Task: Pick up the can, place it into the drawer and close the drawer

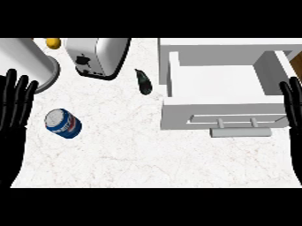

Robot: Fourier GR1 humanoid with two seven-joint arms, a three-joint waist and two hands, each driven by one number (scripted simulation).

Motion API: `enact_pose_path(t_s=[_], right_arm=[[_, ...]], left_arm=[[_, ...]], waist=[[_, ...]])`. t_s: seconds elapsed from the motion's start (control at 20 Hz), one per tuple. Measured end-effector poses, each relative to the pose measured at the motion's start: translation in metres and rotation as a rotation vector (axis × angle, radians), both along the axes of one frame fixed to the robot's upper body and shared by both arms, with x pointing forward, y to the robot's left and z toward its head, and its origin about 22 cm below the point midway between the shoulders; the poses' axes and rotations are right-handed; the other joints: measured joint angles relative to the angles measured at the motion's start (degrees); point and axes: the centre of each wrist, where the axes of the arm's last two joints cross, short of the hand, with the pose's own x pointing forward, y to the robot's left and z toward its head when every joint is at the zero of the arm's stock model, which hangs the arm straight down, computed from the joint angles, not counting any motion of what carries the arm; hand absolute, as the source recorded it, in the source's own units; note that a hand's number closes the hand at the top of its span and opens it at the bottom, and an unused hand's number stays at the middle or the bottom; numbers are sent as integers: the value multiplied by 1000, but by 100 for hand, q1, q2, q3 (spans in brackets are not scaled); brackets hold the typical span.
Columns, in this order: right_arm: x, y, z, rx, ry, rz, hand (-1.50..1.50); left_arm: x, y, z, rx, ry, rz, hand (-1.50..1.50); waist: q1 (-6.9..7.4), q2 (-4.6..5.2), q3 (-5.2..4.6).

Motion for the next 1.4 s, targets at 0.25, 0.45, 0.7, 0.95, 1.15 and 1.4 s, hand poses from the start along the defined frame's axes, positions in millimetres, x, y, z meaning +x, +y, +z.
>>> enact_pose_path(t_s=[0.25,0.45,0.7,0.95,1.15,1.4], right_arm=[[-2,1,5,-6,-23,-11,-150],[-1,-3,-8,7,143,-58,-150],[-6,-12,-14,17,268,-102,-150],[-16,-22,-22,26,310,-107,-150],[-16,-28,-30,20,319,-108,-150],[-29,-36,-42,33,319,-119,-150]], left_arm=[[14,5,5,-9,-25,-56,-150],[20,14,-12,1,152,-9,-150],[21,23,-11,21,302,43,-150],[10,22,-5,18,350,61,-150],[11,26,-4,-15,369,74,-150],[17,35,-1,-38,391,105,-150]], waist=[[69,13,41],[86,36,53],[95,23,59],[102,15,59],[104,15,59],[94,14,58]])
